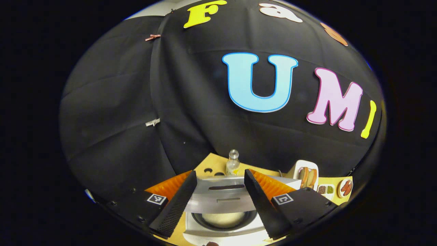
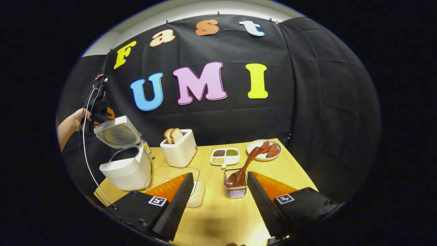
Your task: Close the left gripper, press the button to open the rice cooker; take a wooden spoon from the chopstick holder with the right hand, scoop a spoonful of rice and pour it into the rice cooker, then put the wooden spoon back into the chopstick holder.
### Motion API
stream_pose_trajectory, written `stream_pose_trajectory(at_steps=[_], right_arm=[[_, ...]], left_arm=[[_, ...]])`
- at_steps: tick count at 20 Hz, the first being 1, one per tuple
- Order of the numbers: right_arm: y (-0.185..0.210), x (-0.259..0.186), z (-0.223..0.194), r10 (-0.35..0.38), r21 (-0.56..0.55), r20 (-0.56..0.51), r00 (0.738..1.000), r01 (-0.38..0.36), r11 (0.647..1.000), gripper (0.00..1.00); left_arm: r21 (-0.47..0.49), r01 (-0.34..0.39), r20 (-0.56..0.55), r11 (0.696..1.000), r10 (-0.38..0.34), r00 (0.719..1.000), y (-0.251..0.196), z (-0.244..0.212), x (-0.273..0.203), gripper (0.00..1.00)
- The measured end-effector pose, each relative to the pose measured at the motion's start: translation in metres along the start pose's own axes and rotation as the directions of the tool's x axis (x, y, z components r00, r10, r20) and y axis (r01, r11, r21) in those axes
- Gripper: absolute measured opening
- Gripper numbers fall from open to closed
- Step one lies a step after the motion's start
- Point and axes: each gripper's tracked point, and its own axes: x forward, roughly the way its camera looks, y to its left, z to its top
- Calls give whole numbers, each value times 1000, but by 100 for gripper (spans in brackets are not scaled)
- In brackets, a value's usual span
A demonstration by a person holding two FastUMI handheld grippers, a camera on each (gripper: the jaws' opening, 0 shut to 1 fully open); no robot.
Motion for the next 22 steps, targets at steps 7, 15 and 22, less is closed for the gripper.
stream_pose_trajectory(at_steps=[7, 15, 22], right_arm=[[-2, -10, -22, 19, -10, -56, 998, -19, 1000, 98], [3, -16, -36, 40, -20, -88, 995, -42, 999, 99], [-5, -13, -44, 49, -33, -105, 993, -53, 998, 99]], left_arm=[[33, 19, -42, 999, -17, 999, -8, -87, -11, 98], [53, 46, -105, 998, -40, 994, -16, -147, 5, 99], [69, 46, -92, 997, -40, 995, -23, -166, 17, 99]])
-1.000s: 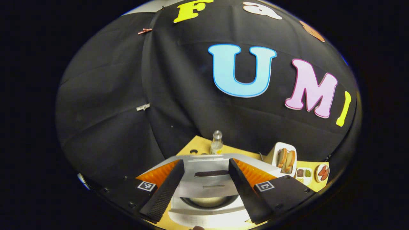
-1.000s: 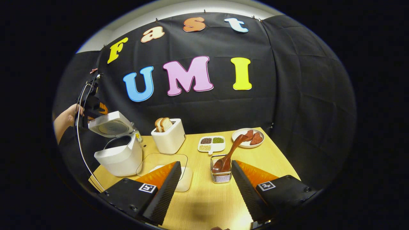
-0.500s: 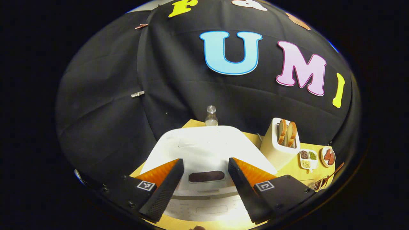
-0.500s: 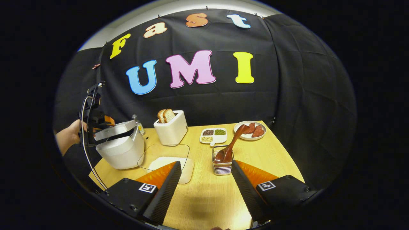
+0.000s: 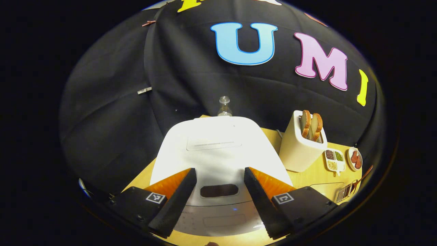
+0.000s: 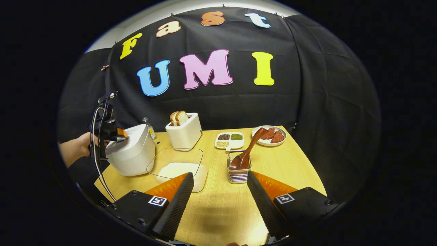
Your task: Close the left gripper, press the button to open the rice cooker; take a wooden spoon from the chopstick holder with the right hand, scoop a spoonful of rice and pour it into the rice cooker, then put the wooden spoon back into the chopstick holder.
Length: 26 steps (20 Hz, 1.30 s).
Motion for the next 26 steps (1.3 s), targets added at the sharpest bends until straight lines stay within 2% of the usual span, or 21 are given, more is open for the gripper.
stream_pose_trajectory(at_steps=[4, 8, 11, 15, 17, 19, 22, 26], right_arm=[[-12, 6, -3, 2, -4, -5, 1000, -2, 1000, 99], [-26, 15, 5, 15, -1, 7, 1000, -15, 1000, 99], [-37, 27, 15, 31, -15, 18, 999, -31, 999, 99], [-40, 34, 50, 43, -47, 72, 996, -40, 998, 99], [-37, 26, 74, 29, -46, 133, 991, -23, 999, 99], [-32, 13, 91, 5, -33, 179, 984, 1, 999, 99], [-31, -12, 100, -60, -12, 210, 976, 64, 998, 99], [-37, -50, 94, -147, -6, 223, 964, 152, 988, 99]], left_arm=[[3, -5, 25, 1000, 5, 1000, -1, 1, -2, 100], [5, 27, 25, 1000, -27, 999, -5, -2, -22, 99], [-13, 56, 117, 998, -54, 992, -15, 10, -68, 96], [52, 99, 235, 994, -108, 966, -26, 19, -152, 96], [75, 117, 269, 990, -133, 954, -30, 19, -192, 96], [83, 150, 251, 985, -166, 954, -35, 6, -224, 96], [82, 209, 258, 974, -224, 940, -40, -2, -268, 96], [167, 243, 299, 955, -284, 911, -32, -8, -310, 96]])
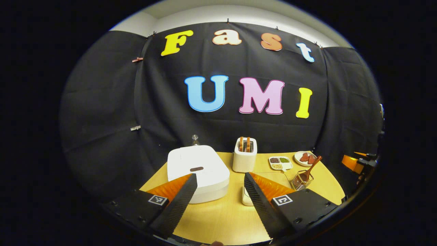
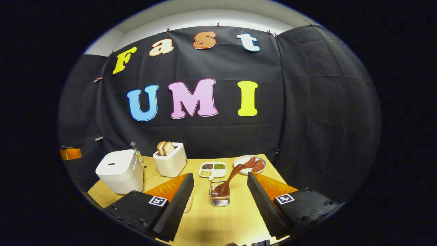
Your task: Close the left gripper, press the button to open the rice cooker; take a wooden spoon from the chopstick holder with the right hand, scoop a spoonful of rice and pour it into the rice cooker, then put the wooden spoon back into the chopstick holder.
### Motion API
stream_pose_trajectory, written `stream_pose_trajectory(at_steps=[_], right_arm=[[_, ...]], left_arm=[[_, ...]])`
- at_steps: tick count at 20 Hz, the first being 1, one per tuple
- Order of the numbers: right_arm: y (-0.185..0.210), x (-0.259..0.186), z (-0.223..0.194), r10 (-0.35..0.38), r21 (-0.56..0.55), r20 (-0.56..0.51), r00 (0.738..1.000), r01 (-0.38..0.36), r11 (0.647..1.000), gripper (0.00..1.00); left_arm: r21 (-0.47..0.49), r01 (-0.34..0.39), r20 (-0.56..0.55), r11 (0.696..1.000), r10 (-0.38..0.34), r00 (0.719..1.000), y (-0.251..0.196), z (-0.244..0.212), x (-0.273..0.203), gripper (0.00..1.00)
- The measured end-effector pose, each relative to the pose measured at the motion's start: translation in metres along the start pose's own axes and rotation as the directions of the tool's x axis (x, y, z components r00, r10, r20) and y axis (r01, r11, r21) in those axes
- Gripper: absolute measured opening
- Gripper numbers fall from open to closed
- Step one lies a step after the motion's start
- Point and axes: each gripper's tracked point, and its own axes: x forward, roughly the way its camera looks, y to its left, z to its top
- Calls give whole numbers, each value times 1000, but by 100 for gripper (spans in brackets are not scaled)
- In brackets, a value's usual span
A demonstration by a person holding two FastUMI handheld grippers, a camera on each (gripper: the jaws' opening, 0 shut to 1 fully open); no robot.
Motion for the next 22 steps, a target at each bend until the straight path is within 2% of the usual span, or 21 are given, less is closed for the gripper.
stream_pose_trajectory(at_steps=[2, 5, 9, 12, 17, 22], right_arm=[[0, -22, 3, -19, 4, 18, 1000, 19, 1000, 99], [2, -57, 1, -46, 23, 47, 998, 45, 999, 98], [9, -88, -11, -67, 40, 38, 997, 65, 997, 98], [14, -92, -12, -64, 48, 32, 997, 62, 997, 98], [27, -93, -10, -53, 41, 36, 998, 51, 998, 98], [42, -94, -10, -37, 59, 23, 999, 36, 998, 99]], left_arm=[[11, 43, 24, 999, -44, 999, -7, -1, -18, 96], [-31, 111, 50, 993, -109, 993, -16, -10, -38, 96], [-76, 143, 55, 987, -139, 989, -14, -23, -55, 96], [-76, 155, 46, 985, -151, 987, -5, -30, -62, 96], [-142, 154, 26, 978, -152, 988, 4, -36, -64, 95], [-87, 167, 48, 982, -163, 985, 9, -44, -70, 95]])
